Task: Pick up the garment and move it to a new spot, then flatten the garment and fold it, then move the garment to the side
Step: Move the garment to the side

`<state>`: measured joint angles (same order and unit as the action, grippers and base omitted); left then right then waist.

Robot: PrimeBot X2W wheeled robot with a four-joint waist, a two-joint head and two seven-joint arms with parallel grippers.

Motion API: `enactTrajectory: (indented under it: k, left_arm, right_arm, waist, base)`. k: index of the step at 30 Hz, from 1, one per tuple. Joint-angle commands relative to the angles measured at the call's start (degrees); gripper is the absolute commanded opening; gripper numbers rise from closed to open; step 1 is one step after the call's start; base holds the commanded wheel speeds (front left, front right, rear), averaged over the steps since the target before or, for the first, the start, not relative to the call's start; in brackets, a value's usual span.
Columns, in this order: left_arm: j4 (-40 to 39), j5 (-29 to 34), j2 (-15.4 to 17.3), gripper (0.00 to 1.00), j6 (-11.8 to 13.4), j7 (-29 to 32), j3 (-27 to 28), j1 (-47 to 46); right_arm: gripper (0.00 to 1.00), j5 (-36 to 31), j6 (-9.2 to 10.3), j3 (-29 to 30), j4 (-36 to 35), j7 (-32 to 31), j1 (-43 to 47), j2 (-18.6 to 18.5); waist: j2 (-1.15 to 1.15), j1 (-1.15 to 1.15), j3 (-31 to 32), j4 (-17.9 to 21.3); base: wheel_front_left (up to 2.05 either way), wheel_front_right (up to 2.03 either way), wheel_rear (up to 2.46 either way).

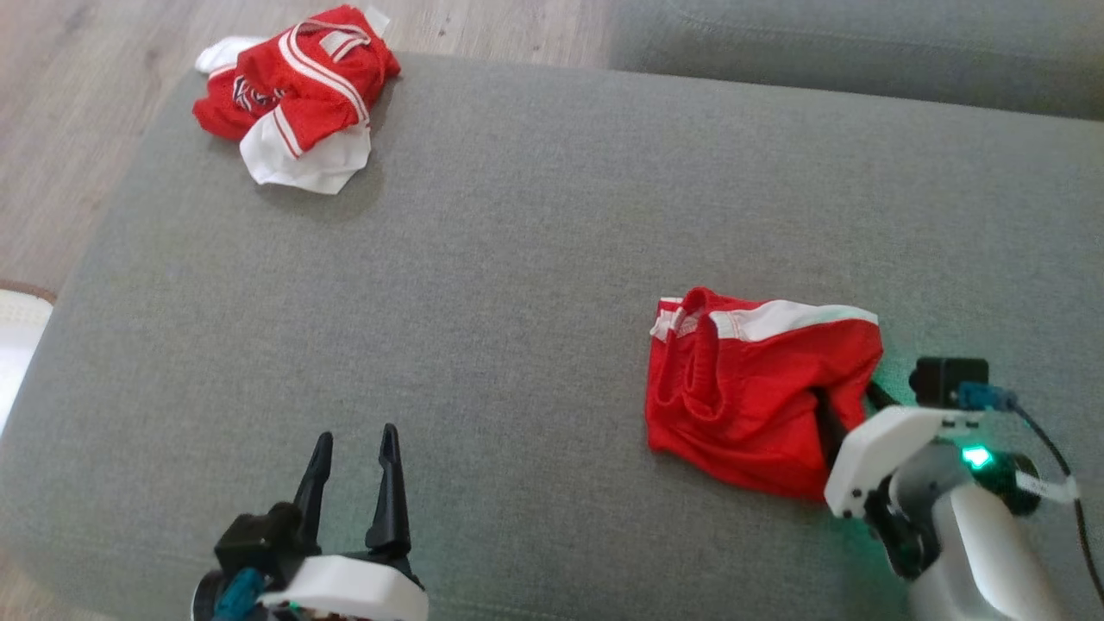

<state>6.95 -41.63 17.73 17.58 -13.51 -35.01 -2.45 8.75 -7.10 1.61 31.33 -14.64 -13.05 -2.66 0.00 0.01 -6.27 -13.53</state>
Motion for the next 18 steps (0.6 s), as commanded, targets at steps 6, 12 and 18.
enactTrajectory:
  k: [6,12,18]
  left_arm:
    - [-1.39,1.33,0.00,1.00,-0.50,-1.12,3.03,-2.95]
    - [-2.29,2.21,0.35,1.00,-0.49,-1.25,3.86,-3.98]
    - [-4.46,3.80,1.77,1.00,-0.21,-1.10,4.69,-6.55]
  right_arm:
    - [0.00,2.14,-0.39,-4.59,0.09,1.11,-5.64,-0.21]
    - [0.00,-0.79,-0.39,-3.98,-0.21,4.19,-10.75,-0.21]
    - [0.00,-5.69,-0.39,-0.38,-1.41,5.93,-14.51,-0.52]
  waist:
    - [0.00,-0.01,-2.23,2.07]
    - [0.00,-0.01,-5.66,9.52]
    - [0.00,-0.01,-9.12,19.38]
  base:
    - [0.00,0.00,0.00]
    - [0.00,0.00,0.00]
    - [0.00,0.00,0.00]
